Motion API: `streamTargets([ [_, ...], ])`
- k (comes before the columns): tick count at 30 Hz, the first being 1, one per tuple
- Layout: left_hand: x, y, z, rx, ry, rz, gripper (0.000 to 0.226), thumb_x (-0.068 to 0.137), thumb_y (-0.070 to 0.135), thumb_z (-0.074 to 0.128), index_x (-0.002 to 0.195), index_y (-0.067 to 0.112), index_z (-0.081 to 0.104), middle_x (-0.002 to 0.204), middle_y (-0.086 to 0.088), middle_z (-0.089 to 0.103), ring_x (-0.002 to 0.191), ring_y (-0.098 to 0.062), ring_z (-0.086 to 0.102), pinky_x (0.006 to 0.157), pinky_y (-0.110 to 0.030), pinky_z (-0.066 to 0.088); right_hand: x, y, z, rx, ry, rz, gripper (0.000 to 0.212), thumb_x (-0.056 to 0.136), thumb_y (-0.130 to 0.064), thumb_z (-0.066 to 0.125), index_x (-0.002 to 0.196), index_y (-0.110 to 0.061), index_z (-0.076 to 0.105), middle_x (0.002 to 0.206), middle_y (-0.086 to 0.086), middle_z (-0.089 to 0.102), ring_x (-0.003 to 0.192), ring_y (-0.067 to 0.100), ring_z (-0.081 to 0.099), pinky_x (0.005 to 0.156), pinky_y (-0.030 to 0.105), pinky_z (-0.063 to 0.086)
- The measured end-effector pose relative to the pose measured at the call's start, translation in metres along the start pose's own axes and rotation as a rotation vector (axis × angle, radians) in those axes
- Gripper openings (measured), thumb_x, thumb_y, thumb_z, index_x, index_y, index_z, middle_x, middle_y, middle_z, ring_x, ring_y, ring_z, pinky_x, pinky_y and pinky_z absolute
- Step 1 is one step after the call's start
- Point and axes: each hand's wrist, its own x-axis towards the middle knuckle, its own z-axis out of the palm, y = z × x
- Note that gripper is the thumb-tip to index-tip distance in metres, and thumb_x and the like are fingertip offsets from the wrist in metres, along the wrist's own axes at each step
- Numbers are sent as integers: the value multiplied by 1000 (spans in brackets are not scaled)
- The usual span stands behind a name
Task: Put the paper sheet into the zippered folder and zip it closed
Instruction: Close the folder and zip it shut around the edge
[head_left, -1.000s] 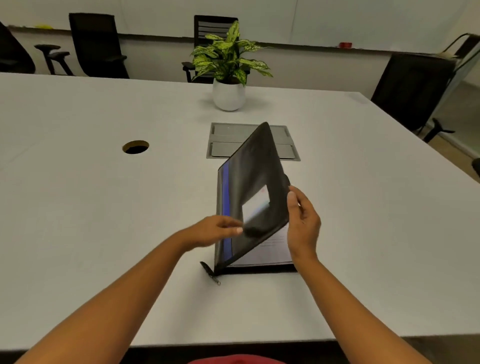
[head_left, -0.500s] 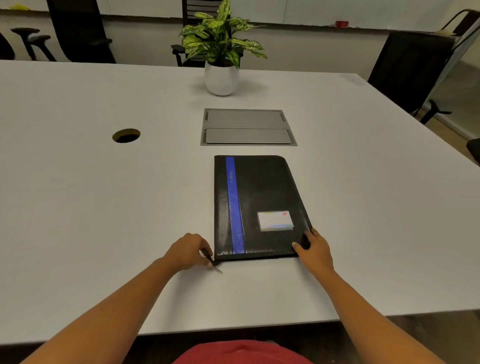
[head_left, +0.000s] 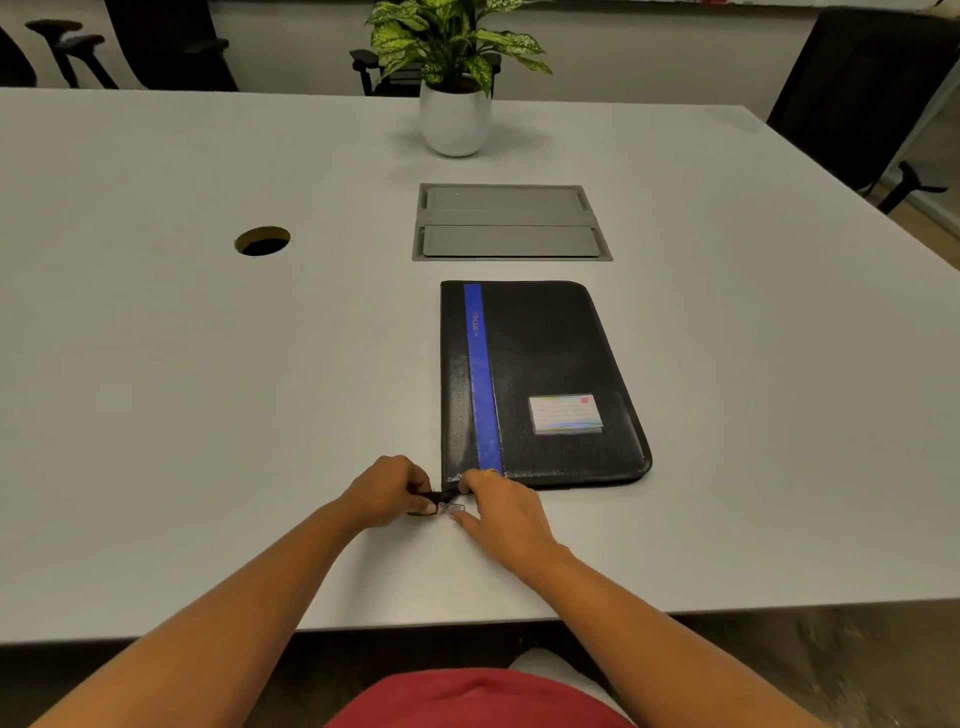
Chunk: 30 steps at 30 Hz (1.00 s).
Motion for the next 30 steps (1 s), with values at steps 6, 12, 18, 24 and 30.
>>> streamTargets([
  [6, -1, -2, 3, -85, -12, 27, 9, 80, 12, 69, 75, 10, 63, 60, 5, 51, 57, -8, 40, 55, -19, 29, 0, -8, 14, -41, -88, 51, 36, 87, -41, 54, 111, -13, 57, 110, 10, 63, 103, 27, 58, 81, 33, 43],
  [12, -1, -6, 4, -75, -6, 0, 29, 80, 15, 70, 58, 25, 55, 57, 8, 51, 57, -8, 40, 56, -23, 29, 3, -10, 14, 24, -85, 88, 30, 93, -35, 46, 104, -12, 62, 108, 12, 64, 105, 29, 56, 81, 34, 42],
  [18, -4, -2, -2, 96, 35, -69, 21, 80, 32, 70, 64, 29, 56, 74, 5, 58, 72, -13, 48, 57, -23, 30, 7, -7, 11, -124, -56, 89, 36, 97, -32, 36, 105, -9, 61, 110, 14, 64, 102, 32, 58, 80, 36, 42],
  [24, -7, -1, -5, 139, 76, -121, 28, 80, 35, 69, 59, 29, 51, 81, 3, 59, 77, -15, 50, 56, -21, 30, 7, 10, 6, -198, -13, 147, 36, 98, -28, 34, 98, -7, 62, 105, 13, 66, 97, 29, 60, 72, 31, 38],
  [30, -7, 0, -8, 169, 72, -129, 32, 80, 35, 68, 57, 26, 47, 80, 3, 57, 75, -15, 49, 55, -21, 28, 1, 32, -2, -202, 23, 262, 35, 96, -27, 37, 91, -5, 64, 99, 14, 67, 93, 31, 61, 75, 33, 43],
])
